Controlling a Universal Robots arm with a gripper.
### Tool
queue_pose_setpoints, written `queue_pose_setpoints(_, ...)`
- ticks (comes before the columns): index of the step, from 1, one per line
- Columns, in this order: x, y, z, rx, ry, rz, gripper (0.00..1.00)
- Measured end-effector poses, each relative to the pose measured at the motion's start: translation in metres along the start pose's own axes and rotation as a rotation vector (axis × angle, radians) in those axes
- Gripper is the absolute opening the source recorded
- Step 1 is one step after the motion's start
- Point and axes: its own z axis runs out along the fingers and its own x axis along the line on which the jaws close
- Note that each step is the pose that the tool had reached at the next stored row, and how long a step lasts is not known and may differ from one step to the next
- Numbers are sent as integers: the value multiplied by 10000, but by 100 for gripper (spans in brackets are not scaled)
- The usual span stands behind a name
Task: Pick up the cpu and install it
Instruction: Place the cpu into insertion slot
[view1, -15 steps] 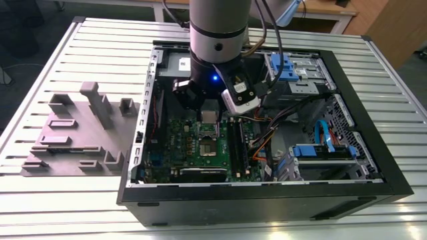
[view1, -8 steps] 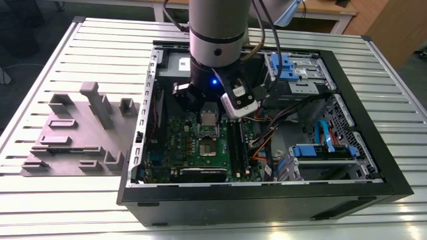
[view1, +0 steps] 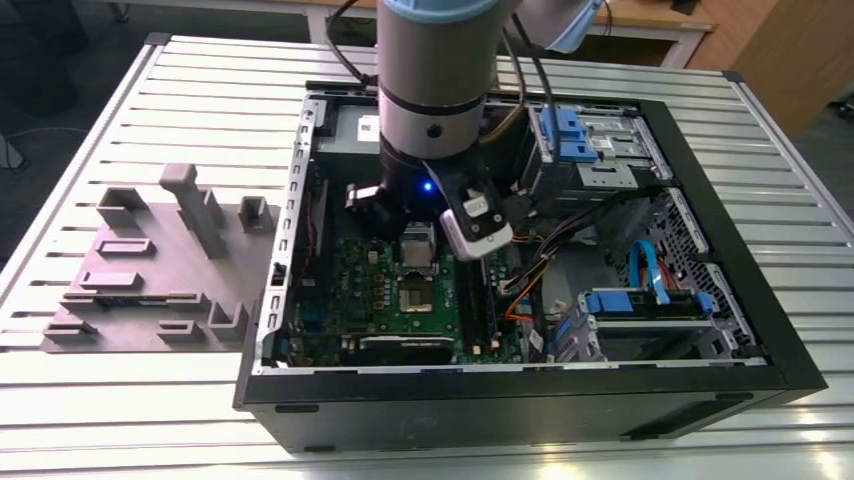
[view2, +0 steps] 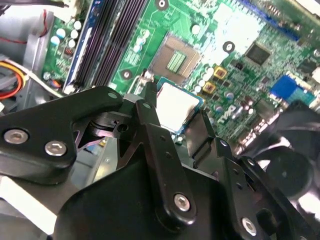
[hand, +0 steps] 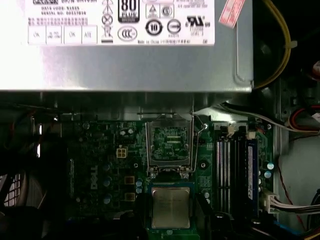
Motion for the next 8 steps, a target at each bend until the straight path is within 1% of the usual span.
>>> queue_pose_setpoints(4, 0, -77, 68, -1, 0, -1, 47)
queue_pose_setpoints(8, 0, -123, 140, -2, -1, 3, 47)
